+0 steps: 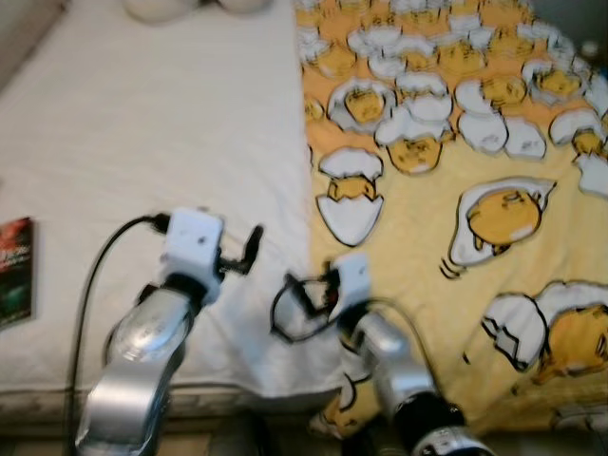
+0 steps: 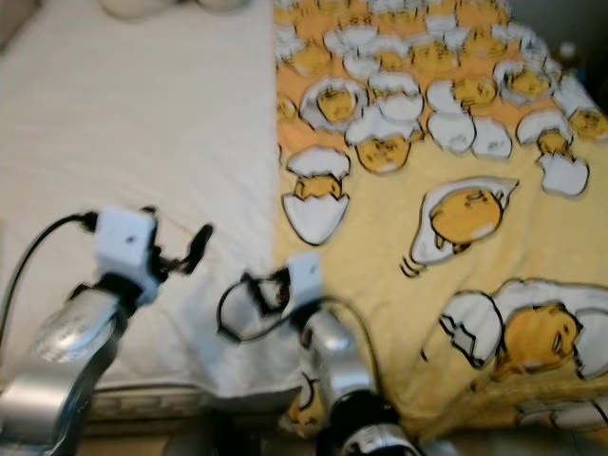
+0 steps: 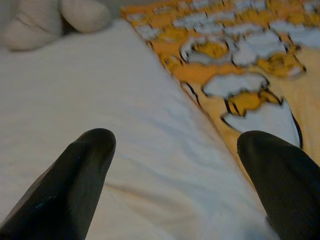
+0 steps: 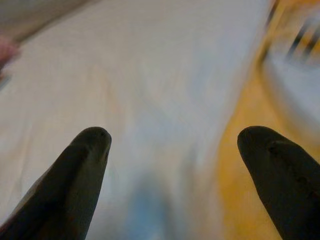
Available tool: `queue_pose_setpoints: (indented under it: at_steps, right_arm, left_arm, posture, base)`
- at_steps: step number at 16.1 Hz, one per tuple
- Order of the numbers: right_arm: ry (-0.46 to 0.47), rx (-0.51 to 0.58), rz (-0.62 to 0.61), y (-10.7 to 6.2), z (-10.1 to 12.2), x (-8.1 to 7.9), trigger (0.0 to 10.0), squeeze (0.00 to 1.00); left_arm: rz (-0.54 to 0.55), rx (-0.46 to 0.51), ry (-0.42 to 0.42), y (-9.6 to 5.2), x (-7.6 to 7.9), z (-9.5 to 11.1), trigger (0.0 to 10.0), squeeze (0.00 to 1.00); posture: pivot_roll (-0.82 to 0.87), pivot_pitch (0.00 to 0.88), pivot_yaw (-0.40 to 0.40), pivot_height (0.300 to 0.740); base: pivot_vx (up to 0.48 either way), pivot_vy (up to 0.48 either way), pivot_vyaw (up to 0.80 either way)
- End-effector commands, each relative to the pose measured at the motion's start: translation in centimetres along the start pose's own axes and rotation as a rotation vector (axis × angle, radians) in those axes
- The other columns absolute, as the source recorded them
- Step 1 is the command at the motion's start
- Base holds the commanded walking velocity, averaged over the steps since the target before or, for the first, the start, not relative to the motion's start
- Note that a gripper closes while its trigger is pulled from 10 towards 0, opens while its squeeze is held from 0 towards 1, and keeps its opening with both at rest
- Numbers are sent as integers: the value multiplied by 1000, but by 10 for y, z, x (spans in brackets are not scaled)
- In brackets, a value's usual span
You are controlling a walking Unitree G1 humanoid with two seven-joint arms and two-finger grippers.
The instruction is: Clean up the room
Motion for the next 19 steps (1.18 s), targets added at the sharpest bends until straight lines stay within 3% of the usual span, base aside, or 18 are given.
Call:
queue_pose_setpoints:
  at_steps: [1, 3, 4, 6, 8, 10, 12, 19]
  right_arm:
    - [3, 72, -67, -5, 20, 13, 10000, 0]
    - [-103, 277, -235, -28, 84, 56, 10000, 0]
    - [-133, 333, -304, -39, 101, 69, 10000, 0]
    - [-148, 384, -387, -57, 114, 81, 10000, 0]
    - [-171, 392, -429, -83, 109, 78, 10000, 0]
    - [-234, 344, -398, -96, 92, 68, 10000, 0]
    - [-187, 285, -420, -94, 75, 76, 10000, 0]
    - [-67, 191, -423, -77, 63, 83, 10000, 0]
  left_arm:
    - [19, 2, 8, 5, -2, -3, 10000, 0]
    - [34, 65, -5, 28, -2, 6, 10000, 0]
    - [51, 90, -21, 33, -2, 10, 10000, 0]
    - [67, 123, -30, 32, -1, 14, 10000, 0]
    - [76, 85, -34, 16, 1, -5, 10000, 0]
    - [97, 1, -60, 11, 3, -28, 10000, 0]
    - [105, -17, -81, 16, 8, -30, 10000, 0]
    - [154, -28, -126, 18, 10, -32, 10000, 0]
  posture:
    - [-5, 0, 21, 721]
    - [-65, 0, 31, 721]
    - [-83, 0, 37, 721]
    - [-97, 0, 47, 721]
    - [-105, 0, 46, 721]
    - [-89, 0, 34, 721]
    - [-83, 0, 35, 721]
    - [-80, 0, 20, 721]
  base:
    - [0, 0, 0]
    - [0, 0, 0]
    - [0, 0, 0]
    - [0, 0, 0]
    - [0, 0, 0]
    - [0, 0, 0]
    - [0, 0, 0]
    - [-110, 0, 0]
Point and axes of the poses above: a point about 5 cm out from each wrist's last joint towards the gripper, its own y axis pointing out of the wrist towards the gripper, its own z axis along the axis of the wrist's last joint, x = y × z, the point moved 4 cm from there along y, pointing out of the wrist towards the gripper, and after that the axes turned 9 degrees about y, right-handed, at the moved point
